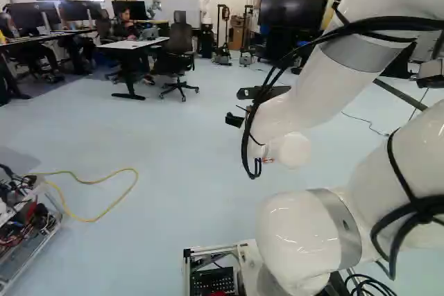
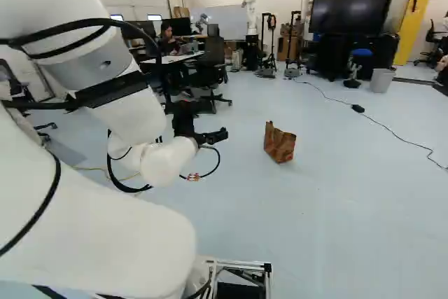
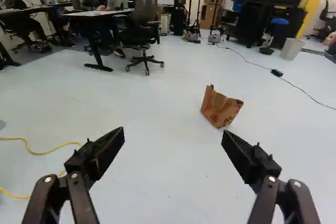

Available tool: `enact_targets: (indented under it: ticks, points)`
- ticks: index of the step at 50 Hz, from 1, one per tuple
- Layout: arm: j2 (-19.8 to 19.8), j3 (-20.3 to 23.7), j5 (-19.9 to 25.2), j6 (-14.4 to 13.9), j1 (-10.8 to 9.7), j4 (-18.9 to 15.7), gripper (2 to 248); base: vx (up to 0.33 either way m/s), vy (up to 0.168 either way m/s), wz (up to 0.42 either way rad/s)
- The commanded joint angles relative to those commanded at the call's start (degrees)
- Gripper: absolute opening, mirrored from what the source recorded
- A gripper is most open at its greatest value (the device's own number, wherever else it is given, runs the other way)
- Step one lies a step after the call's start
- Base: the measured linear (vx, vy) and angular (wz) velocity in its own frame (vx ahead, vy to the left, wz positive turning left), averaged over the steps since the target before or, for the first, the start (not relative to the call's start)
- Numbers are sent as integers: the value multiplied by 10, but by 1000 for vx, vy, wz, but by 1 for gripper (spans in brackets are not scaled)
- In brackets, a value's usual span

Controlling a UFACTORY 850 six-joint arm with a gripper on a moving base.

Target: Pick up the grocery bag from the ground

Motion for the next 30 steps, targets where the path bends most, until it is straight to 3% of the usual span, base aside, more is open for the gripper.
enact_targets:
  ticks: [14, 30]
  points:
    - [0, 0, 0, 0, 0, 0, 247, 184, -67, -296]
    - [0, 0, 0, 0, 0, 0, 247, 202, -108, -309]
